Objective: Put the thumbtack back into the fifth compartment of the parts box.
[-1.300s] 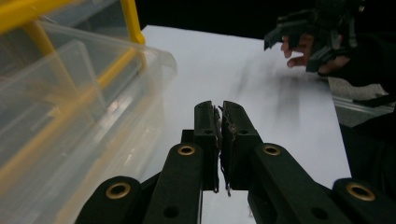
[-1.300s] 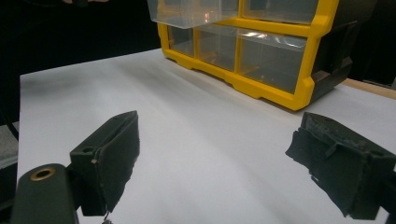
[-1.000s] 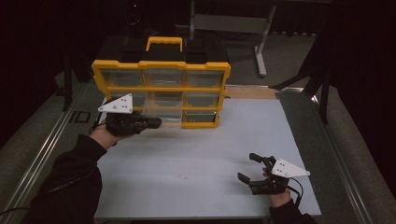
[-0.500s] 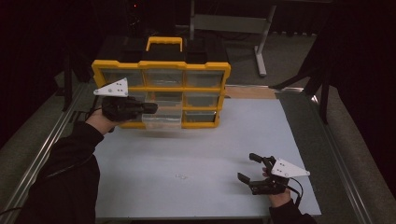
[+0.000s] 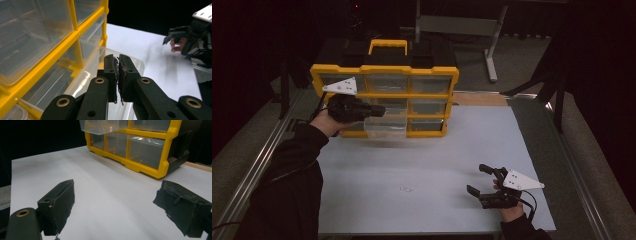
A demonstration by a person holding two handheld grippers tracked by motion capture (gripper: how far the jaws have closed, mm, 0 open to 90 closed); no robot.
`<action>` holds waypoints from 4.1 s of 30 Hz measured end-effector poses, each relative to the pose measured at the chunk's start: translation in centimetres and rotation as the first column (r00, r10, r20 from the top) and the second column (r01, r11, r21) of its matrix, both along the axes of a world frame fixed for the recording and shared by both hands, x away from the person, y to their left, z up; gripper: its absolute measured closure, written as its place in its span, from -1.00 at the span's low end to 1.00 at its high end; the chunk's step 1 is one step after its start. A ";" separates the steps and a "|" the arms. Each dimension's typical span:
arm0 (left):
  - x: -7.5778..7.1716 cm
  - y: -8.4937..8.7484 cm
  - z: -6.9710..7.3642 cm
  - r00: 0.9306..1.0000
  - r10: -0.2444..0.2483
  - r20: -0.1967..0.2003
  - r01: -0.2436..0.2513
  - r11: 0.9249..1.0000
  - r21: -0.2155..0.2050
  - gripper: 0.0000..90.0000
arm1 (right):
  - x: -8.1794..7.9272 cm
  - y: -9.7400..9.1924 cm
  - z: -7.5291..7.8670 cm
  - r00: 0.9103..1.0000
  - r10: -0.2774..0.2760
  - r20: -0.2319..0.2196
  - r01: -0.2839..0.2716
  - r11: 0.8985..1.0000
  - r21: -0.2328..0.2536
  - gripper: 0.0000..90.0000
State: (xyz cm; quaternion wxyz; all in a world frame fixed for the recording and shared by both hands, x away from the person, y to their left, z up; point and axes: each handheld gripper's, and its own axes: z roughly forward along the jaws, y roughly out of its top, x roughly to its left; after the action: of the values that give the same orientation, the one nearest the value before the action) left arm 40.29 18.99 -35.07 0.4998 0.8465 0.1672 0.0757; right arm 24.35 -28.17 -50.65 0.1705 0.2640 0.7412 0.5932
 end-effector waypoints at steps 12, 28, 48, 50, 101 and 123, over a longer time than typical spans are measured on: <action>0.5 -1.5 -0.9 0.998 0.044 -0.037 -0.040 0.993 0.107 0.88 | 0.0 0.0 0.0 1.000 0.001 0.001 -0.001 1.000 -0.001 -0.70; 0.6 -1.7 -0.7 0.987 0.145 -0.064 -0.138 0.985 0.102 -0.17 | 0.0 0.0 0.0 1.000 0.006 0.000 -0.006 1.000 -0.006 -0.70; -1.6 -1.3 0.6 0.992 0.111 -0.061 -0.106 0.992 0.072 -1.00 | 0.0 0.0 0.0 1.000 0.006 -0.001 -0.006 1.000 -0.005 -0.70; -2.0 -1.1 0.6 0.993 0.102 -0.063 -0.098 0.993 0.068 -1.00 | 0.0 0.0 0.0 1.000 0.006 -0.002 -0.006 1.000 -0.004 -0.70; -11.7 -3.5 -3.5 0.995 -0.091 -0.035 0.093 0.994 0.061 -1.00 | -0.1 0.0 0.2 1.000 0.004 0.003 -0.004 1.000 0.000 -0.70; -12.5 -6.0 -7.6 0.984 -0.170 -0.060 0.175 0.981 0.080 -0.96 | -0.1 -0.1 0.2 1.000 0.005 0.000 -0.005 1.000 -0.001 -0.70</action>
State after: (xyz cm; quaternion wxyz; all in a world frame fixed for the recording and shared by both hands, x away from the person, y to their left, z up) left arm 27.75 12.96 -42.65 0.4634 0.8800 0.1027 0.0169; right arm 24.28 -28.23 -50.49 0.1693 0.2622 0.7420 0.5933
